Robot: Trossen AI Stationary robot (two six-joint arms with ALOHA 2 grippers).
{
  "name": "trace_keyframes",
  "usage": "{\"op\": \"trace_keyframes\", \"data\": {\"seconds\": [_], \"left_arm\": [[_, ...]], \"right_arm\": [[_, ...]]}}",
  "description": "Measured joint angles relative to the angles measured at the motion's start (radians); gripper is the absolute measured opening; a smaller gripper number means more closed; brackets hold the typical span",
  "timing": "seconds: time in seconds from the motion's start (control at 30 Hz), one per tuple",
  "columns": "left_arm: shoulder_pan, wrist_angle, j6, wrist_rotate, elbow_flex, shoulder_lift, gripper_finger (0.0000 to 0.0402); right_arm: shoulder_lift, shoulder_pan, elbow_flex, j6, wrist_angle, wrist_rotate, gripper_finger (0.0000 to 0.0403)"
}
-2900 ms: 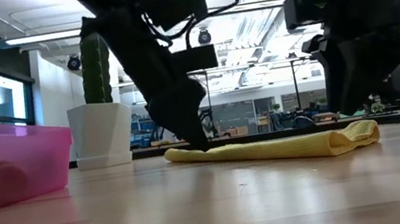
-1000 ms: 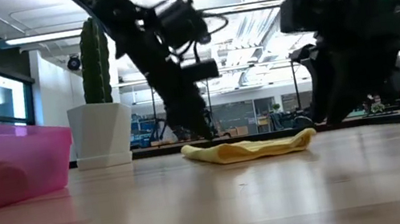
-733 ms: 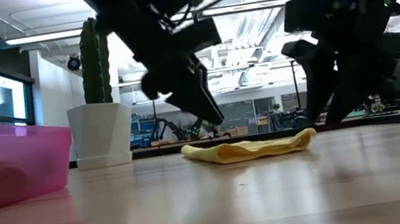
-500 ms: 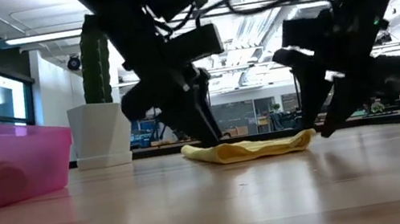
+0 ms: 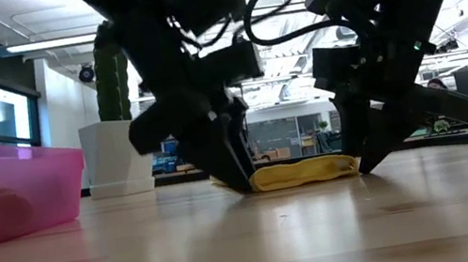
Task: Roll microfiber towels into tight, uniform cylinder then place into a basket
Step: Roll the yellow towel
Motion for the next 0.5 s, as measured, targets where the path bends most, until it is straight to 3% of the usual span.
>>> {"op": "trace_keyframes", "data": {"seconds": [0.23, 0.5], "left_arm": [[-0.005, 0.006, -0.017, -0.016, 0.002, 0.030, 0.0174], [-0.005, 0.019, -0.070, -0.019, 0.002, 0.033, 0.0152]], "right_arm": [[0.001, 0.000, -0.001, 0.057, 0.003, 0.000, 0.0117], [0.003, 0.009, -0.002, 0.135, -0.002, -0.021, 0.0051]]}}
